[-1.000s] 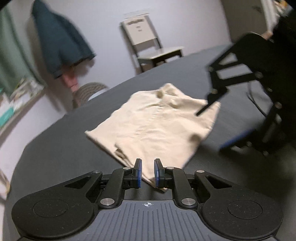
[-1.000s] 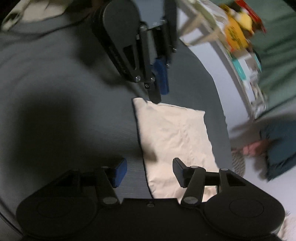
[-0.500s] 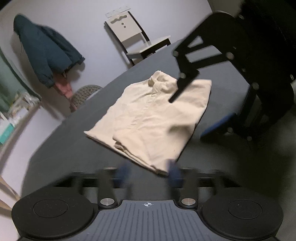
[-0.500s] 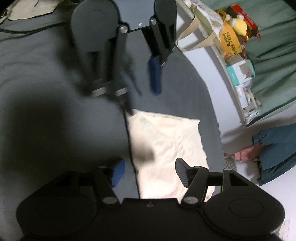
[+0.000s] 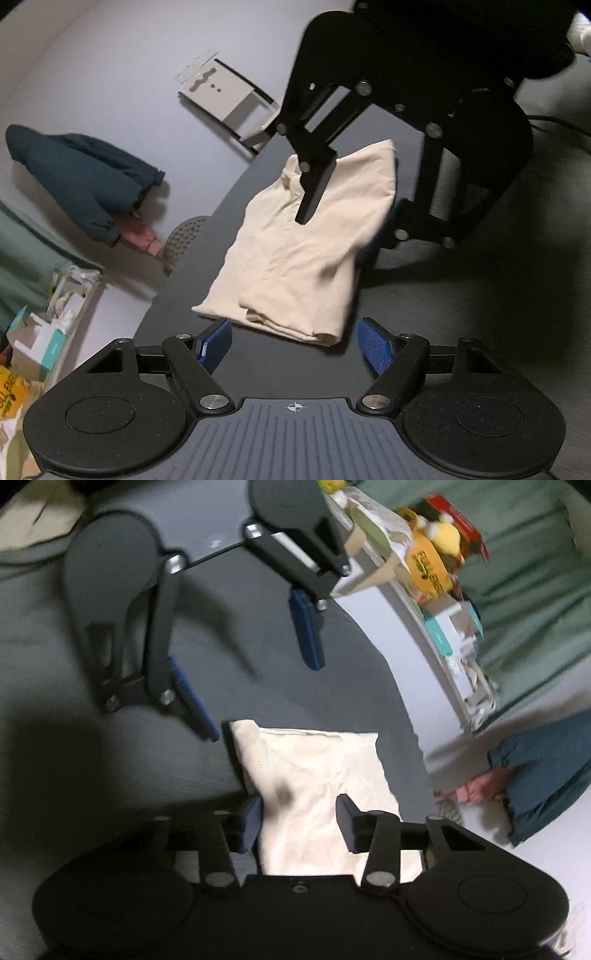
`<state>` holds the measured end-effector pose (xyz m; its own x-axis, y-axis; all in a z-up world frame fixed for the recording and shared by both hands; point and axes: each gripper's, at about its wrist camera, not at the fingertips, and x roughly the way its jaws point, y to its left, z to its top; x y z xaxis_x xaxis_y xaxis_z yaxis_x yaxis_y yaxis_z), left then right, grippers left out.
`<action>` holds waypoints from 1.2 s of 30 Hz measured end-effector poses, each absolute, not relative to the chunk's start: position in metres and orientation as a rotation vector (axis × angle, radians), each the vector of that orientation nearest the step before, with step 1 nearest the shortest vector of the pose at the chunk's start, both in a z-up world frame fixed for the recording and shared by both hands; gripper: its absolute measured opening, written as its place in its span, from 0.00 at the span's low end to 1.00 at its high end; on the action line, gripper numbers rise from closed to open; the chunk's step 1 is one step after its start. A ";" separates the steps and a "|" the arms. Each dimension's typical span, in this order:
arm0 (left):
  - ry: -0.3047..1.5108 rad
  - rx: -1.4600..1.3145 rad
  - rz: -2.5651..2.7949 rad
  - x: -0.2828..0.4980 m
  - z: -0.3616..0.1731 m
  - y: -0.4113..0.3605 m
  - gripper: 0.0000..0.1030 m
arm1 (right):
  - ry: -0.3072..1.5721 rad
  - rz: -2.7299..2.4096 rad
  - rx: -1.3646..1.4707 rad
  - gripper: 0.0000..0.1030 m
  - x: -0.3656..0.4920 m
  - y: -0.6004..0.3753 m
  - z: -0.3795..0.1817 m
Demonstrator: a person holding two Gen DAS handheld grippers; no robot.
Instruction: Fold clothes
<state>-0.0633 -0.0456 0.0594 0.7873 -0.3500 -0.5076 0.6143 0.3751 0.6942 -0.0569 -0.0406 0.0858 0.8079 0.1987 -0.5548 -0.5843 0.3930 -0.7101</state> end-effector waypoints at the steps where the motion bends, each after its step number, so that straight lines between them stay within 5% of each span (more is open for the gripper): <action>1: 0.293 1.018 -0.634 -0.064 0.058 -0.047 0.74 | 0.420 0.517 -1.046 0.34 -0.056 -0.041 0.087; 9: 0.257 1.054 -0.676 -0.066 0.050 -0.063 0.74 | 0.430 0.533 -0.984 0.17 -0.054 -0.045 0.094; 19: 0.215 1.104 -0.607 -0.053 0.044 -0.080 0.73 | 0.423 0.537 -0.972 0.17 -0.051 -0.049 0.099; 27: 0.278 1.070 -0.631 -0.047 0.040 -0.087 0.30 | 0.435 0.532 -0.945 0.17 -0.047 -0.049 0.105; 33: 0.291 1.057 -0.637 -0.050 0.036 -0.087 0.17 | 0.454 0.551 -0.978 0.18 -0.055 -0.050 0.108; 36: 0.297 1.055 -0.638 -0.051 0.036 -0.085 0.11 | 0.487 0.579 -1.040 0.33 -0.067 -0.055 0.106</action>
